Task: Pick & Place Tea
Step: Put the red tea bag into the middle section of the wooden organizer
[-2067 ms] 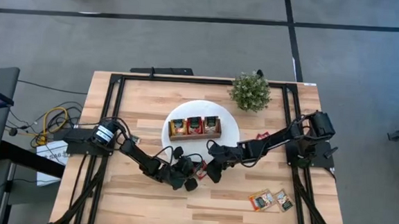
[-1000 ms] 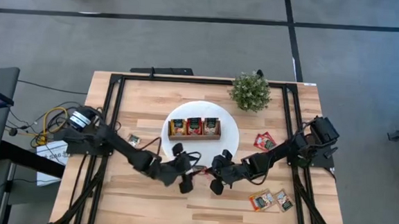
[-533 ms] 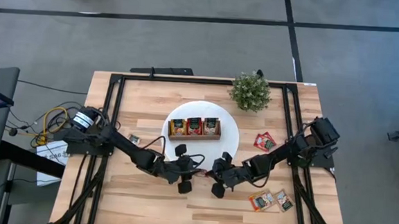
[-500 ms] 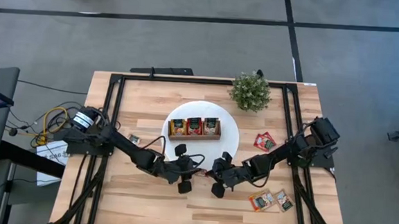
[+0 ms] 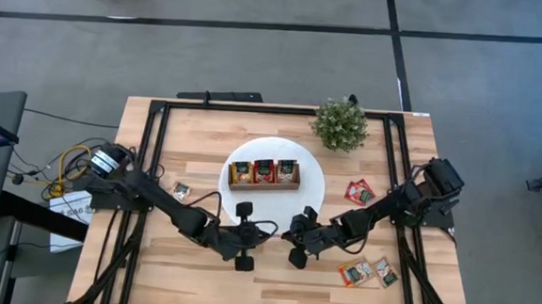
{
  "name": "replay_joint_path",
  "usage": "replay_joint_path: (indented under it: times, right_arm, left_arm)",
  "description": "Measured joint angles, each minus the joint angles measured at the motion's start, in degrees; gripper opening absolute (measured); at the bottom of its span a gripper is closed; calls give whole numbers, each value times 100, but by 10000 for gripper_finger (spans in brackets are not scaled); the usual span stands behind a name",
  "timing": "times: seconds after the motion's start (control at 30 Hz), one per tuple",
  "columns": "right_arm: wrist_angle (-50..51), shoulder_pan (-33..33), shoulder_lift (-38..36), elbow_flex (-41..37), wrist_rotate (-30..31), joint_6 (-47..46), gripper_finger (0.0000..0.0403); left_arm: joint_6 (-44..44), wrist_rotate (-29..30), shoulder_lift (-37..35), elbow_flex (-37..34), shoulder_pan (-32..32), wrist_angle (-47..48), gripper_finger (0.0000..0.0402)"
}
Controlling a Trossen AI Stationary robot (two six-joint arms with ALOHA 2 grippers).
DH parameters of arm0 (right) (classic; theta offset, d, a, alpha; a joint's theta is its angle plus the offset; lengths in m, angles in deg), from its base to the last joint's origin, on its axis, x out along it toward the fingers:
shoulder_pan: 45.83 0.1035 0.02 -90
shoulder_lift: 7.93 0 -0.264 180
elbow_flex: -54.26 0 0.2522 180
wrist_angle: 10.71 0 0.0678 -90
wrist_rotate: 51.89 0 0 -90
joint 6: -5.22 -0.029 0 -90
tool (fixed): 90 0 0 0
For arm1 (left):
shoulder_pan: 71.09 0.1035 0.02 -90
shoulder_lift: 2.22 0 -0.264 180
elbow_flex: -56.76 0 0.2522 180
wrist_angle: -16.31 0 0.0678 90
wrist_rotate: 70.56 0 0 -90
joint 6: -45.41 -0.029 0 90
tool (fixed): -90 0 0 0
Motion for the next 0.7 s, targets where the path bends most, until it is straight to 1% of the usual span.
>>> replay_joint_path:
  times: [0.1,0.17,0.23,0.3,0.4,0.5,0.53,0.63,0.7]
  right_arm:
    - [331,133,-130,0,72,-286,42]
    - [347,280,-155,0,168,-495,54]
    - [304,499,-147,0,298,-754,59]
    - [228,780,-142,0,575,-1045,61]
    - [26,1279,-28,-3,1252,-1376,61]
    - [-269,1752,7,12,2078,-1405,61]
    - [-315,1849,28,16,2230,-1395,61]
    - [-400,2033,48,-9,2678,-1145,60]
    - [-464,2035,37,10,2756,-1111,60]
  left_arm:
    - [-169,394,-243,414,-27,1206,0]
    - [-360,672,-324,645,83,1845,0]
    - [-692,953,-368,772,265,2272,0]
    - [-1124,1084,-369,789,528,2369,0]
    - [-1715,1020,-367,789,942,2356,0]
    - [-2067,940,-367,789,1322,2266,0]
    - [-2126,874,-367,789,1450,2260,0]
    - [-2153,319,-349,789,1813,2282,0]
    - [-2086,-11,-324,764,1999,2284,0]
